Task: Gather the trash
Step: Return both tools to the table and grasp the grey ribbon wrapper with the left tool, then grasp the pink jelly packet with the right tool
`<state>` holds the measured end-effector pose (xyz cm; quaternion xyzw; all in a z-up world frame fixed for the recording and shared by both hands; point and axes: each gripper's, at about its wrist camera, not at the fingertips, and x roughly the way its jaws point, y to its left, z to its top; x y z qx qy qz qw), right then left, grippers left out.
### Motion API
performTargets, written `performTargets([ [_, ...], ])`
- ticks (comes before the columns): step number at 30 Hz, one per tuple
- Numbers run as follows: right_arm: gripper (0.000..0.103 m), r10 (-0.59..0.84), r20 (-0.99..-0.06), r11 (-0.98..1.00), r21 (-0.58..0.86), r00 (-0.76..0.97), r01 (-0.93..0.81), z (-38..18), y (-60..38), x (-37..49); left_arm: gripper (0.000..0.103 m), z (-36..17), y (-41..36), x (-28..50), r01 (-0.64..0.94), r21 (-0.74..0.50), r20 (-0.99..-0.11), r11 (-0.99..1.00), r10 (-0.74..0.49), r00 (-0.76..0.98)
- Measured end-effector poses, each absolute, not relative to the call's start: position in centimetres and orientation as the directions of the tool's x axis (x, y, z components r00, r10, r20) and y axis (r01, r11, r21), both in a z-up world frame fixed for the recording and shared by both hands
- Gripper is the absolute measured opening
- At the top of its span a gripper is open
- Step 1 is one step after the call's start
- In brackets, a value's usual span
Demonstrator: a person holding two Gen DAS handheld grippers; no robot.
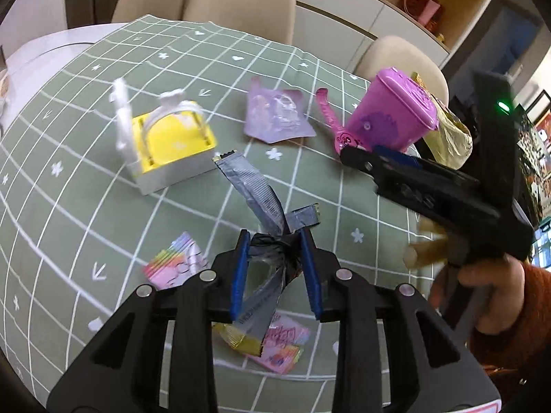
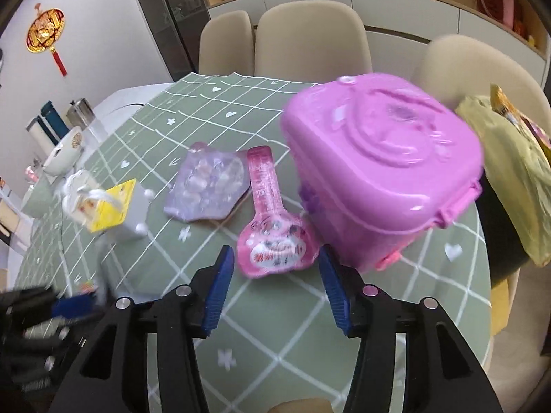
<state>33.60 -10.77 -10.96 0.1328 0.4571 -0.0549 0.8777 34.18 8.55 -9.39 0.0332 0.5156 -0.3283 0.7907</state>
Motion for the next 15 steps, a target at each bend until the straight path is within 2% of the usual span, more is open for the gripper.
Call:
performTargets([
  [7,0.048,-0.007,-0.835,0.972,0.123,0.550,0.200,-11.6,-10.3,34.5,0.028,-9.6,10.0,34.3,0.510,-0.326,-0.823,0.796,-0.504,0.261],
  [15,0.048,0.058,-0.831,0.978,0.160,0.553,0.137,-10.4,-10.1,31.1,0.028,-9.4,10.4,34.1,0.504,-0.345,-0.809,0.792,-0.523,0.269],
])
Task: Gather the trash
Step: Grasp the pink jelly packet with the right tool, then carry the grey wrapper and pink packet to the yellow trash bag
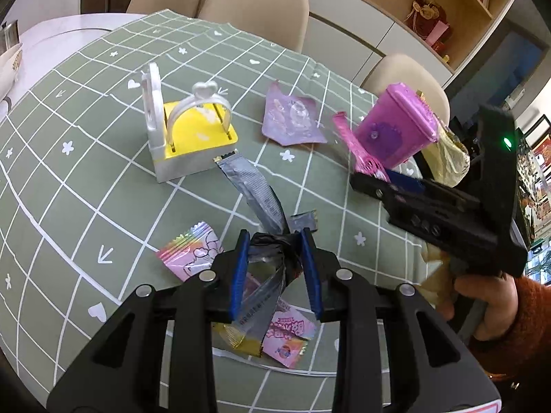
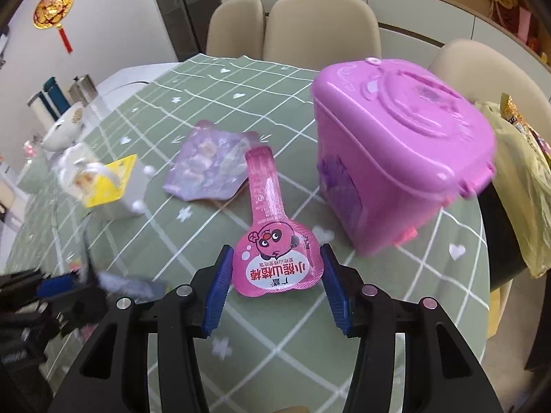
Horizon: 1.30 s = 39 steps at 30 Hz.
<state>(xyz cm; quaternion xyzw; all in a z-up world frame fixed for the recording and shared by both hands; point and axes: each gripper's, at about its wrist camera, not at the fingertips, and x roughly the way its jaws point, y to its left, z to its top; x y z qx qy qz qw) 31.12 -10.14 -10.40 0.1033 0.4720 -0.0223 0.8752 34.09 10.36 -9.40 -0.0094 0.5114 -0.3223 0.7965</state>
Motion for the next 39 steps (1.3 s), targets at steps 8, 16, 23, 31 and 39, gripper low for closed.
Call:
performTargets([
  [8,0.048,0.085,-0.809,0.981,0.170,0.581,0.093,-7.2,-10.7,27.9,0.028,-6.9,9.7,33.3,0.515,-0.336,-0.777,0.788,-0.541,0.321],
  [16,0.048,0.099,-0.803,0.971,0.207,0.587,0.121,-5.8,-13.8,25.0,0.035,-4.5,7.4,31.4,0.555,-0.338,-0.768,0.760,-0.564,0.305],
  [23,0.048,0.102,-0.801,0.971,0.209,0.589,0.116,-6.1,-15.4,23.1,0.050,-7.7,5.7,29.9,0.558,-0.282,-0.842,0.781,-0.480,0.247],
  [31,0.048,0.091,-0.807,0.962,0.222,0.584,0.157,-7.2,-16.9,21.9,0.051,-10.2,4.9,29.5,0.495,-0.178,-0.873,0.850,-0.369,0.320],
  [39,0.048,0.089,-0.790,0.966,0.218,0.607,0.142,-5.5,-18.8,20.4,0.029,-10.0,2.4,29.3,0.499,-0.153,-0.872,0.853,-0.354,0.337],
])
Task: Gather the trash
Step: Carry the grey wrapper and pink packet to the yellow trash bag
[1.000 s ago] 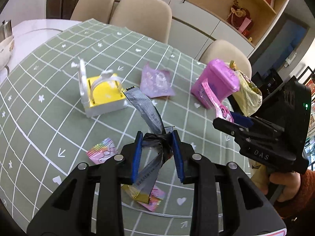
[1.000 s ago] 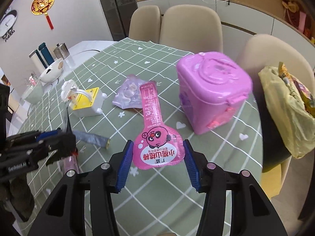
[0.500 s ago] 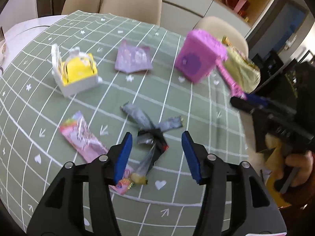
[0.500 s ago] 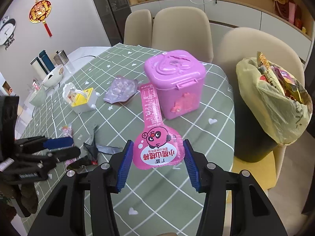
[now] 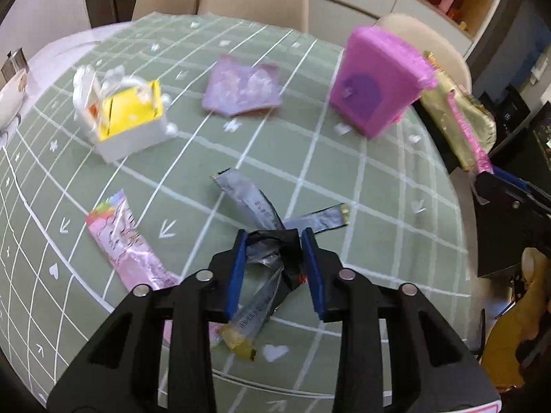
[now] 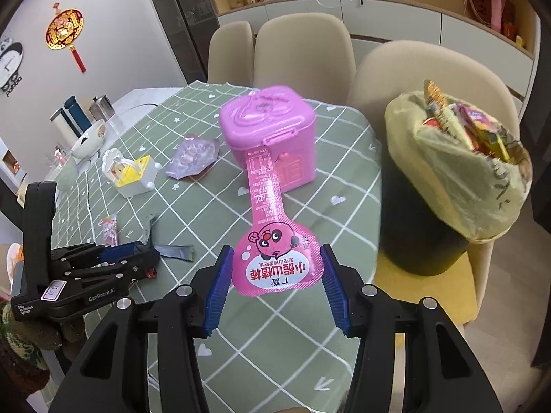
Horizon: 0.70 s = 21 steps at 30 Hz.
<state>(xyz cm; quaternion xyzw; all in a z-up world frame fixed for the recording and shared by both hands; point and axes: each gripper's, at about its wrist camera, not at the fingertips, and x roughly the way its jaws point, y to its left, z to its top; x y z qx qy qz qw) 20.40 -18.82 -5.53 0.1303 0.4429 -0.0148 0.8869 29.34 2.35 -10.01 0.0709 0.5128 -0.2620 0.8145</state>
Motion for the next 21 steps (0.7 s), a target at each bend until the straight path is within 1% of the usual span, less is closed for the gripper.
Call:
performTargets([
  [6,0.048,0.087,-0.755,0.968,0.217,0.650,0.122,-3.3,-21.9,20.2,0.028,-4.1,-0.7,27.9,0.547,-0.172,-0.799,0.819,-0.441,0.409],
  [12,0.048,0.073,-0.697,0.981,0.178,0.713,0.073,-0.3,-26.3,20.7,0.029,1.4,-7.2,28.6,0.591,-0.155,-0.723,0.792,-0.499,0.478],
  [17,0.048,0.034,-0.644,0.988,0.139,0.764,0.074,2.5,-32.3,21.7,0.029,3.1,-13.0,30.3,0.589,-0.195,-0.691,0.785,-0.536,0.485],
  [21,0.048,0.002,-0.642,0.983,0.140,0.767,0.115,3.0,-37.5,23.1,0.029,3.0,-18.4,31.7,0.602,-0.237,-0.687,0.762,-0.570,0.451],
])
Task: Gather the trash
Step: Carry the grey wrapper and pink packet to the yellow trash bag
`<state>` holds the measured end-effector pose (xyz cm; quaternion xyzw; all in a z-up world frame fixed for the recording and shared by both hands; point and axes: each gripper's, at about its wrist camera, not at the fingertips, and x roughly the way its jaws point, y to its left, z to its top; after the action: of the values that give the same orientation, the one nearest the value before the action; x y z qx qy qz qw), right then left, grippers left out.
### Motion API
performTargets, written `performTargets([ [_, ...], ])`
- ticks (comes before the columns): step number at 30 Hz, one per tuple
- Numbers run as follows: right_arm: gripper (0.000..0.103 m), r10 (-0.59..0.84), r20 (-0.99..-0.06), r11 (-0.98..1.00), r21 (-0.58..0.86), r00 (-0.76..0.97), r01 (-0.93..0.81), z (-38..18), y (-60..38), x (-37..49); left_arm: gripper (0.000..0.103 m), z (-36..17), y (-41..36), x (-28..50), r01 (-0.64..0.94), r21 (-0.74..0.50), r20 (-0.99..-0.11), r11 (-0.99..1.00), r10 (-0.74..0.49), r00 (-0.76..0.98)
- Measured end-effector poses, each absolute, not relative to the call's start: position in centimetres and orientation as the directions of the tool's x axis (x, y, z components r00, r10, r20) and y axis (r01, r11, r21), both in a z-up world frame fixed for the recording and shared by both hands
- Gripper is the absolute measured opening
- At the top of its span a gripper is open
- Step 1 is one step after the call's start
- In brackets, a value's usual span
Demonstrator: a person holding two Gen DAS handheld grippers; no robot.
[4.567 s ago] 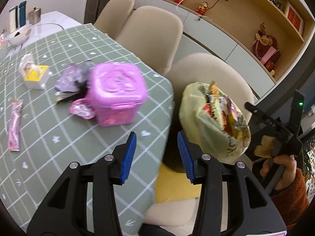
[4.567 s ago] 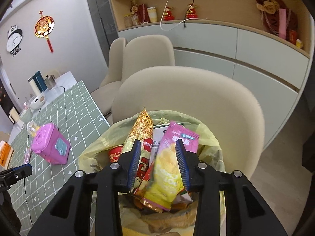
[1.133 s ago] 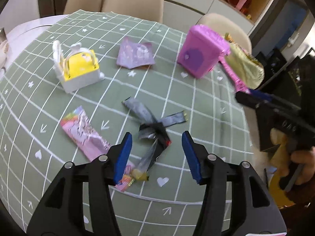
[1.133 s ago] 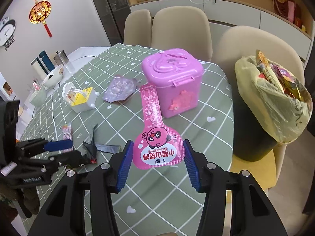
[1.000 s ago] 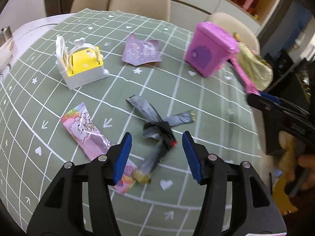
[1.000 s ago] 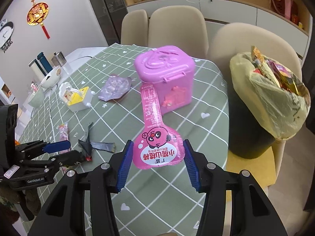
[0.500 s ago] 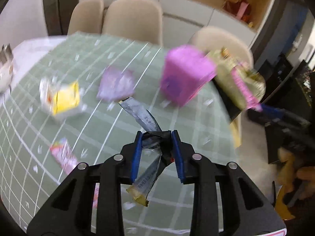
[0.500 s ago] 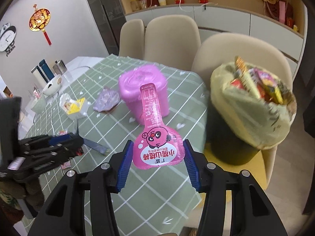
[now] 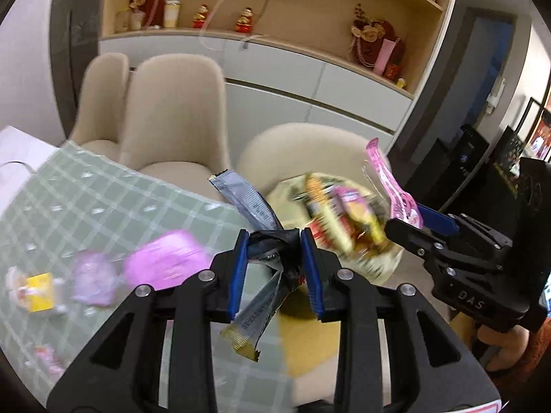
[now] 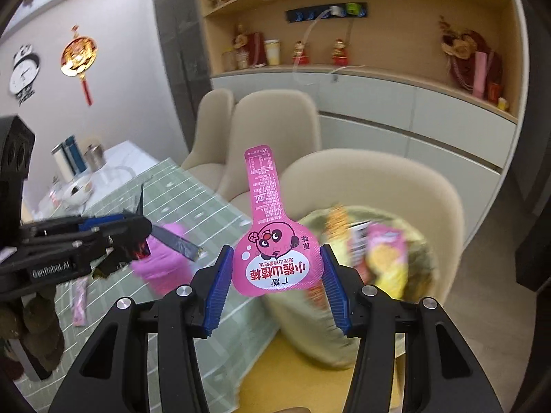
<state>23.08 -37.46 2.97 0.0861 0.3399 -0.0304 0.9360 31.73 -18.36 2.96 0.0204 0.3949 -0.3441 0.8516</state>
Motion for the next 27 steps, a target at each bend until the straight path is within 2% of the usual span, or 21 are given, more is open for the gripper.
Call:
performTargets([
  [6,0.048,-0.042,-0.678,0.966,0.159,0.734,0.202,1.2,-45.3,24.5,0.029,1.1,-26.9,33.3,0.633,-0.271,-0.710,0.725,-0.595,0.377],
  [14,0.048,-0.055,-0.715,0.945,0.188,0.697,0.267,-2.2,-51.6,25.6,0.029,-3.3,-33.3,36.1,0.592,-0.342,-0.767,0.730,-0.581,0.273],
  [24,0.048,-0.006,-0.736,0.937,0.232,0.676,0.261,-5.1,-54.9,27.8,0.029,-9.3,-38.0,37.6,0.582,-0.227,-0.895,0.781,-0.403,0.192],
  [27,0.048,0.006,-0.739,0.935,0.244,0.673,0.259,-5.7,-55.2,28.2,0.029,-9.9,-38.5,37.2,0.601,-0.195,-0.908,0.776,-0.375,0.190],
])
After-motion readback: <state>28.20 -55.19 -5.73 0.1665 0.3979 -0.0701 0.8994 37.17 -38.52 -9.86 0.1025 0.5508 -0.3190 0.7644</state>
